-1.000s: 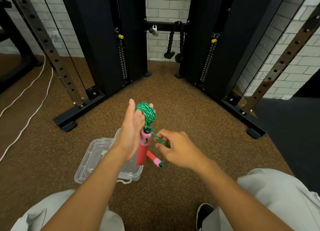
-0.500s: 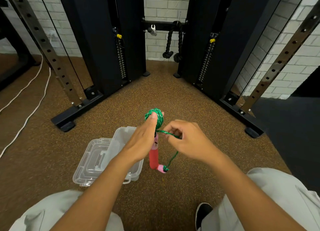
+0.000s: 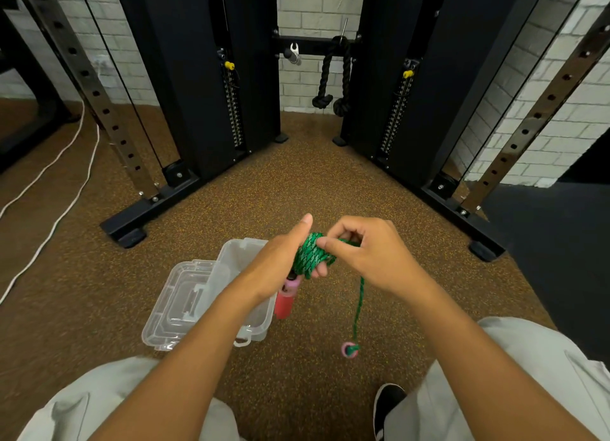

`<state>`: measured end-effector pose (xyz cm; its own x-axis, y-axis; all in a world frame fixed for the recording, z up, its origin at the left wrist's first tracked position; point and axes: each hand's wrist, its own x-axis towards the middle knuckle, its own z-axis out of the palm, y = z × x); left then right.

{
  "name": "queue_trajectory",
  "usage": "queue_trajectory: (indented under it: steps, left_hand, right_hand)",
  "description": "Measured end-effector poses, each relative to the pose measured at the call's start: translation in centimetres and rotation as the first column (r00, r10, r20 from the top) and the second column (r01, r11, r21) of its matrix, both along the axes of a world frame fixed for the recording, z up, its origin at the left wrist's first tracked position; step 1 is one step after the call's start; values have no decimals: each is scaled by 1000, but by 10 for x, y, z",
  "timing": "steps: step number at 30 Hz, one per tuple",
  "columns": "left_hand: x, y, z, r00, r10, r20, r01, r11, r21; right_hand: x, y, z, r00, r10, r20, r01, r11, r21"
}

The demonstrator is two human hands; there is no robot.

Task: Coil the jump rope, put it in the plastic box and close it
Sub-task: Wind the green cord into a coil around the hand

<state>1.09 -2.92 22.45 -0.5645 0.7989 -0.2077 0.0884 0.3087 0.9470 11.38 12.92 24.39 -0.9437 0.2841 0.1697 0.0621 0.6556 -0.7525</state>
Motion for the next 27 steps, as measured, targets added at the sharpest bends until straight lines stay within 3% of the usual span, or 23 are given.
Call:
queue_trajectory:
  steps: [4, 10, 15, 20, 24, 27]
  left_hand:
    - [-1, 0, 2, 937, -128, 325, 73, 982, 176]
    - [2, -2, 12, 817, -212, 537, 50, 953, 300]
    - [0, -7, 16, 719, -268, 642, -21, 914, 405]
    - [-5, -10, 18, 632, -322, 705, -168, 830, 531]
    - [-12, -16, 23, 647, -296, 702, -262, 779, 569]
    - [-15, -18, 25, 721, -187, 667, -281, 802, 528]
  right_hand:
    - [-2, 3, 2, 997, -49, -65, 40, 989, -142]
    - [-4, 2, 3, 989, -56, -138, -5, 914, -405]
    - [-10, 1, -3, 990, -113, -81, 64, 887, -458]
    - [-10, -3, -10, 994, -95, -44, 69, 910, -408]
    - [-11, -7, -14, 999, -49, -2, 45, 919, -392]
    - [-10, -8, -16, 999, -34, 35, 44, 934, -354]
